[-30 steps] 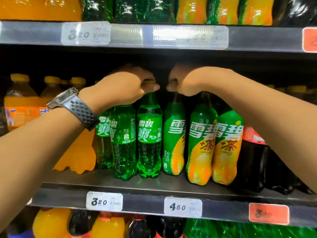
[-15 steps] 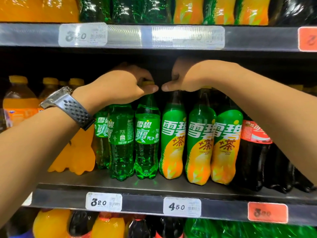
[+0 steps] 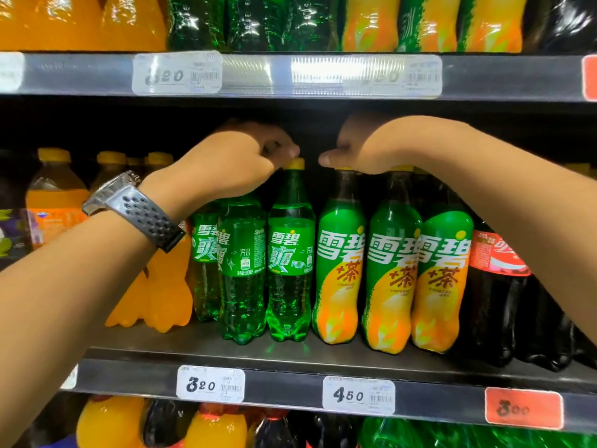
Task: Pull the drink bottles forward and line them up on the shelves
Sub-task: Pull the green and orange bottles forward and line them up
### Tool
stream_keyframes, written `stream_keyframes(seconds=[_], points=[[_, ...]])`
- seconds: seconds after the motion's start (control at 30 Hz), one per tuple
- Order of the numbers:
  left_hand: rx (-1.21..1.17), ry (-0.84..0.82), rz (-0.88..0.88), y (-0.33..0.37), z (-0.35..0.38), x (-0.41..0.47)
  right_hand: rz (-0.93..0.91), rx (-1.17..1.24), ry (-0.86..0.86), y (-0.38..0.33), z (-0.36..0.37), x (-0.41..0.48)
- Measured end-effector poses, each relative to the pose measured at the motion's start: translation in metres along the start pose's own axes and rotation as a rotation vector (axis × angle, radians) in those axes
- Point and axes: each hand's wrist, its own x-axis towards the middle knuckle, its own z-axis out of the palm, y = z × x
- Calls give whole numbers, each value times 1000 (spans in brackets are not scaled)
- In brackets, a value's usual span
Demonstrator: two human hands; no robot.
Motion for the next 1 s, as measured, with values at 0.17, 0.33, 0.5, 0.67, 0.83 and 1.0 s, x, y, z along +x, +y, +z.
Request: stream_keyframes(seconds=[0.17, 0.33, 0.5, 0.67, 0.83, 1.0], points=[[79, 92, -104, -30, -21, -10, 118, -36, -58, -5, -3, -4], [309, -230, -172, -50, -24, -18, 32, 98, 111, -49, -2, -1], [339, -316, -69, -54, -22, -18, -91, 272, 127, -99, 2, 14], [241, -286, -107, -61, -23, -12, -77, 319, 90, -104, 7, 26], [150, -223, -78, -66, -30, -19, -117, 305, -13, -94, 4, 27], [86, -230, -54, -67, -34, -24, -178, 325, -18, -87, 3, 27]])
